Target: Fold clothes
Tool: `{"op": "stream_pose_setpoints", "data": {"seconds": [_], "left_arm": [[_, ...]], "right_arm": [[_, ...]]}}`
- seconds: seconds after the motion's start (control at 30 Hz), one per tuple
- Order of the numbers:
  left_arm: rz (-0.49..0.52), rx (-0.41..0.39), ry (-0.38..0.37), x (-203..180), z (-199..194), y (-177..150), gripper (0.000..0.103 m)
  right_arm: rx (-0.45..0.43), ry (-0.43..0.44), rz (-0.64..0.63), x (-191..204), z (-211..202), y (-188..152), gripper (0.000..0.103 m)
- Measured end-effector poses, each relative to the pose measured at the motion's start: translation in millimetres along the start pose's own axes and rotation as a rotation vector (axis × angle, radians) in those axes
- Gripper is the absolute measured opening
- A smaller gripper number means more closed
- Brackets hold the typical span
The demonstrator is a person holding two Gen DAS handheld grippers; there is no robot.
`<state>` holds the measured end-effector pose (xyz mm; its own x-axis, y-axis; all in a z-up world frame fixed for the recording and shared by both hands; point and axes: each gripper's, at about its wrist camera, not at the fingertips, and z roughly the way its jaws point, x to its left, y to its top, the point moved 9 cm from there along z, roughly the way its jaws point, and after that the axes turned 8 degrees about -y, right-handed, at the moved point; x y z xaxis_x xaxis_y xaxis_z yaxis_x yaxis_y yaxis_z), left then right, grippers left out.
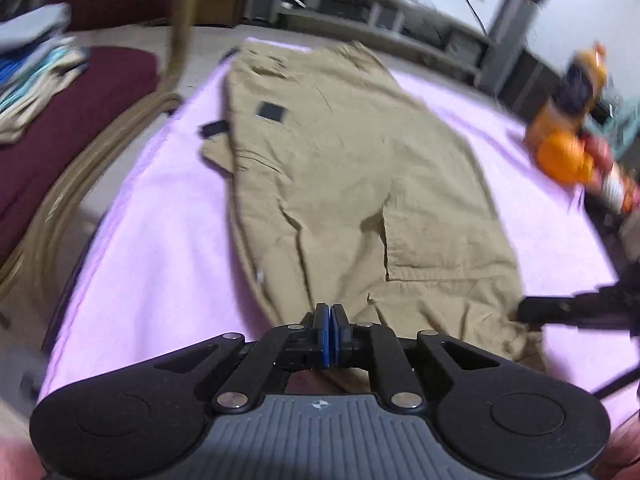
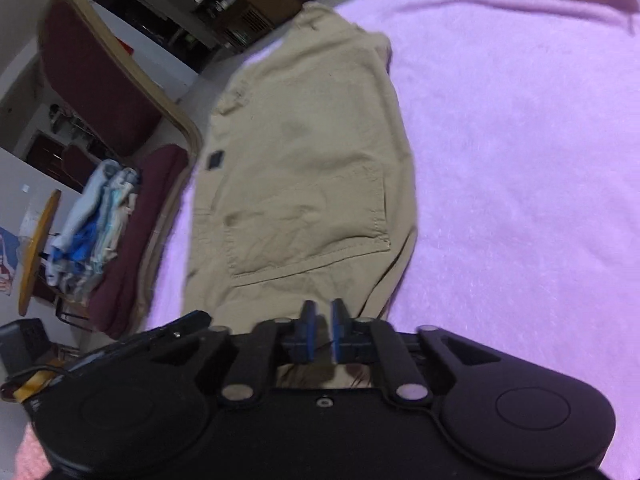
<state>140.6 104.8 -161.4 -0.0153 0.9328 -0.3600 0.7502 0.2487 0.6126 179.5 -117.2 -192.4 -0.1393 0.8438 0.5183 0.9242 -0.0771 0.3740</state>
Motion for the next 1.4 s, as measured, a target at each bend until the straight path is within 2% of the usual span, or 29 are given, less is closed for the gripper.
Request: {"op": "stream_pose_setpoints", "data": {"seconds": [0.03,0.13,0.23,0.3,0.43,0.5,0.57,0.63,0.8,0.83,0.9,0.93,1.0,1.1,1.17,1.4], "left_arm": [[-0.019,-0.025,-0.030,-3,-11,0,0.007],[-0.059,-0.072,-0.128,-17,-35,-3,0.008],[-0.008,-0.050,-0.168,-39,-31,-13,0.008],[0.044,-0.021,-0.179,-53,-22,-20,0.008],[0.089,0.059,-0.144,-56,-5,-36,0.008],[0.080,0.096,-0.113,-49,0,-41,0.012],[0.052,0.114,-0.094,-39,4,-45,0.014],[0.032,0.122,-0.099,-35,6,-45,0.014],[0.104,0.091,-0.084,-43,0,-44,0.013],[0.079,0.076,-0.112,-42,-6,-40,0.012],[0.015,0.034,-0.166,-37,-20,-31,0.019],[-0.015,0.007,-0.174,-33,-26,-26,0.030],[-0.075,-0.049,-0.189,-24,-38,-15,0.032],[-0.187,-0.046,-0.176,-6,-35,-12,0.032],[-0.240,-0.017,-0.164,1,-29,-15,0.032],[-0.325,0.026,-0.154,11,-20,-25,0.032]], "right_arm": [[-0.022,0.007,0.002,2,-12,-2,0.033],[-0.069,0.042,0.036,4,-41,-12,0.033],[-0.061,0.065,0.084,5,-45,-25,0.031],[-0.044,0.058,0.056,9,-35,-28,0.023],[-0.005,0.045,0.008,15,-15,-32,0.023],[0.032,0.027,-0.005,12,-4,-36,0.020],[0.087,-0.036,-0.060,7,8,-42,0.000],[0.092,-0.051,-0.085,7,10,-42,0.000],[0.085,-0.016,-0.053,4,6,-42,0.000],[0.079,0.004,-0.034,4,3,-41,0.005],[0.047,0.076,0.009,6,-11,-38,0.021],[0.019,0.101,0.014,7,-20,-35,0.031],[-0.029,0.132,0.030,6,-34,-29,0.036],[-0.052,0.158,0.118,-6,-41,-23,0.048],[-0.044,0.161,0.188,-16,-38,-19,0.056],[-0.005,0.137,0.249,-24,-23,-23,0.062]]}}
